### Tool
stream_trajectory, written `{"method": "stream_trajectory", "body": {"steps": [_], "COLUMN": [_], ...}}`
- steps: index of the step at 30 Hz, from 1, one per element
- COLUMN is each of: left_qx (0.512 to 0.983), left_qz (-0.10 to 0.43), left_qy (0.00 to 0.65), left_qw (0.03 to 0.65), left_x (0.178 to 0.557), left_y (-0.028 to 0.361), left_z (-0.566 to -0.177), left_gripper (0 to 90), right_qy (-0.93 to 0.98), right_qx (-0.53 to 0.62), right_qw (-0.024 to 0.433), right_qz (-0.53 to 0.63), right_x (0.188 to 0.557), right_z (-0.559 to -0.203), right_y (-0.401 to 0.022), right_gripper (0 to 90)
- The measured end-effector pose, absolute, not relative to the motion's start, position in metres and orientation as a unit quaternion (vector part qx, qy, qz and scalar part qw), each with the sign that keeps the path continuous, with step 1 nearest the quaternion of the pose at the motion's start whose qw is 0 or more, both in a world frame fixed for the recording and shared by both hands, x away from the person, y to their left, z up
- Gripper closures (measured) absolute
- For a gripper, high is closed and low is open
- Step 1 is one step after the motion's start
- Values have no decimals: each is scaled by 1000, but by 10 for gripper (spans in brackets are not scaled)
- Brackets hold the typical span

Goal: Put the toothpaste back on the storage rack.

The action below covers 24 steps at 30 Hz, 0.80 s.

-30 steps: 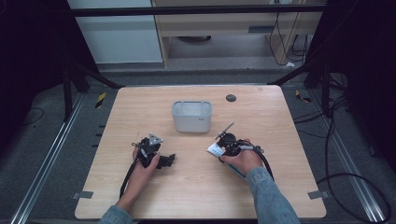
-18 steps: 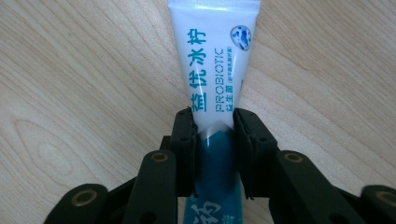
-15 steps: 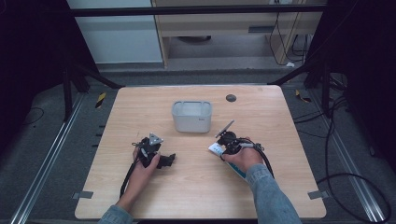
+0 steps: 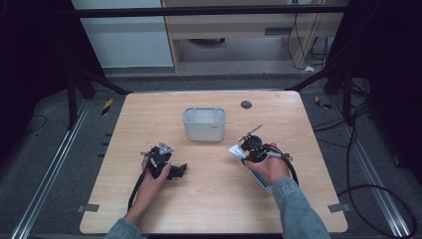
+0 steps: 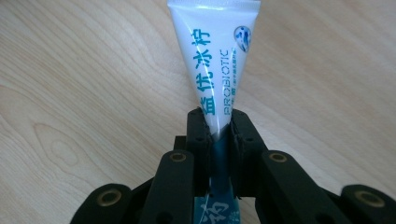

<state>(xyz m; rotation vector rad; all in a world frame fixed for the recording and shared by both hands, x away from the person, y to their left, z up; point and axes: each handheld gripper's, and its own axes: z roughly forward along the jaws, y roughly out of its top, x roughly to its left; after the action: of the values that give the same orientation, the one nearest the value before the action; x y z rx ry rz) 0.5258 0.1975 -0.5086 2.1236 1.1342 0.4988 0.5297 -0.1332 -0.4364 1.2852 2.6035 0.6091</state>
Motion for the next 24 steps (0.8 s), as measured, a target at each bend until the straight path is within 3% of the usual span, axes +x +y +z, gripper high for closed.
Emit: {"method": "stream_trajectory", "body": {"steps": [24], "left_qx": [813], "left_qz": [192], "left_qy": [436], "left_qw": [336], "left_x": [524], "left_y": [198], "left_z": [-509], "left_gripper": [0], "right_qy": [836], "right_qx": [452], "right_qw": [146], "right_qz": [274], "right_x": [522], "right_z": [-400], "right_y": [-155], "right_gripper": [803]}}
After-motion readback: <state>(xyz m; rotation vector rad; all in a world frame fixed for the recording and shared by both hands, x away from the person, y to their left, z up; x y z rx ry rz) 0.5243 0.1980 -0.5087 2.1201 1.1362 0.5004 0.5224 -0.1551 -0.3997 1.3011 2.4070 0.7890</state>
